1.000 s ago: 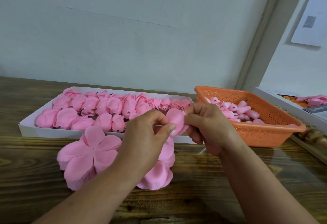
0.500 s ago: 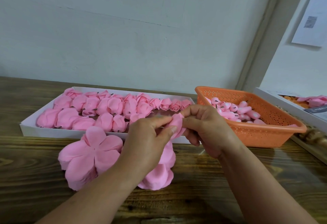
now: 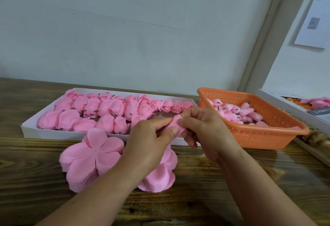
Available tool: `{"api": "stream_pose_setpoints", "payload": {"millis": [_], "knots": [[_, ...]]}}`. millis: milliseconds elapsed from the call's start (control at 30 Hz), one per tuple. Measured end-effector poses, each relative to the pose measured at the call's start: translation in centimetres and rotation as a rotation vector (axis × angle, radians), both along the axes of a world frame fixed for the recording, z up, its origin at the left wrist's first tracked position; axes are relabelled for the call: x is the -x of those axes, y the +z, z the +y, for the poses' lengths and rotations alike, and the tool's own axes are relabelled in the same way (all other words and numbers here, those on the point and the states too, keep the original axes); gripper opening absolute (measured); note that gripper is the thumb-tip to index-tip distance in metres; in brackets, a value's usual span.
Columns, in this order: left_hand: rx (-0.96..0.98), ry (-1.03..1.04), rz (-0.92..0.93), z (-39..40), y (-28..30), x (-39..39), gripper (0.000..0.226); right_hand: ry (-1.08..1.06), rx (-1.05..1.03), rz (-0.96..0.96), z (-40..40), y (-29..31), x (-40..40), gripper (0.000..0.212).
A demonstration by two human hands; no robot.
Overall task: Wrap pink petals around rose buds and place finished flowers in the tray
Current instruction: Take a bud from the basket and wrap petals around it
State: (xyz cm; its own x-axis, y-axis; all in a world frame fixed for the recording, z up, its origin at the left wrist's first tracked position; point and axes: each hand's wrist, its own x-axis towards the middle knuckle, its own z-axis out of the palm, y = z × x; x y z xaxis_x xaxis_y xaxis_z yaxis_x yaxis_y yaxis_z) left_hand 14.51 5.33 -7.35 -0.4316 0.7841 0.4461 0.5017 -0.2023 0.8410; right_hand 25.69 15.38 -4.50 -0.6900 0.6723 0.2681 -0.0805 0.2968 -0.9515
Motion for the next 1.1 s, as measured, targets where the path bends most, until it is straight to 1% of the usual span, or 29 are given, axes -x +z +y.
{"api": "stream_pose_setpoints", "payload": {"millis": [100,167,267,400,500,633,733,767,833,900,1000,1033,1100], "knots": [[-0.004,0.059,0.016,0.05,0.27,0.27,0.021,-0.008,-0.016,-0.007,0.02,0.04,0.00,0.025],[-0.026,0.086,0.070,0.07,0.25,0.48,0.023,-0.018,-0.042,-0.020,-0.10,-0.03,0.07,0.023],[0.012,0.077,0.130,0.01,0.23,0.51,0.027,-0.029,-0.068,-0.031,-0.22,-0.11,0.17,0.021],[0.035,0.077,0.121,0.02,0.02,0.37,0.024,-0.041,-0.061,-0.016,-0.29,-0.06,0.19,0.024],[0.076,-0.016,0.000,-0.18,0.23,-0.10,0.020,-0.045,-0.036,-0.009,-0.17,-0.02,0.16,0.025],[0.110,-0.093,-0.355,-0.02,0.29,0.04,0.022,-0.004,0.006,0.029,0.00,-0.04,0.07,0.029],[0.123,-0.107,-0.537,0.13,0.46,0.22,0.017,0.103,0.056,0.062,0.19,0.15,-0.20,0.017],[0.128,-0.114,-0.580,0.16,0.48,0.31,0.016,0.148,0.088,0.071,0.34,0.25,-0.35,0.016],[0.146,-0.147,-0.633,0.17,0.54,0.50,0.020,0.221,0.137,0.072,0.62,0.41,-0.59,0.018],[0.164,-0.180,-0.651,0.10,0.64,0.72,0.024,0.247,0.148,0.065,0.66,0.44,-0.64,0.016],[0.169,-0.206,-0.658,0.02,0.75,0.85,0.022,0.210,0.109,0.056,0.51,0.43,-0.56,0.011],[0.168,-0.209,-0.661,0.01,0.75,0.85,0.021,0.179,0.085,0.055,0.49,0.42,-0.54,0.013],[0.166,-0.214,-0.666,-0.02,0.76,0.82,0.020,0.126,0.048,0.061,0.44,0.46,-0.55,0.022]]}}
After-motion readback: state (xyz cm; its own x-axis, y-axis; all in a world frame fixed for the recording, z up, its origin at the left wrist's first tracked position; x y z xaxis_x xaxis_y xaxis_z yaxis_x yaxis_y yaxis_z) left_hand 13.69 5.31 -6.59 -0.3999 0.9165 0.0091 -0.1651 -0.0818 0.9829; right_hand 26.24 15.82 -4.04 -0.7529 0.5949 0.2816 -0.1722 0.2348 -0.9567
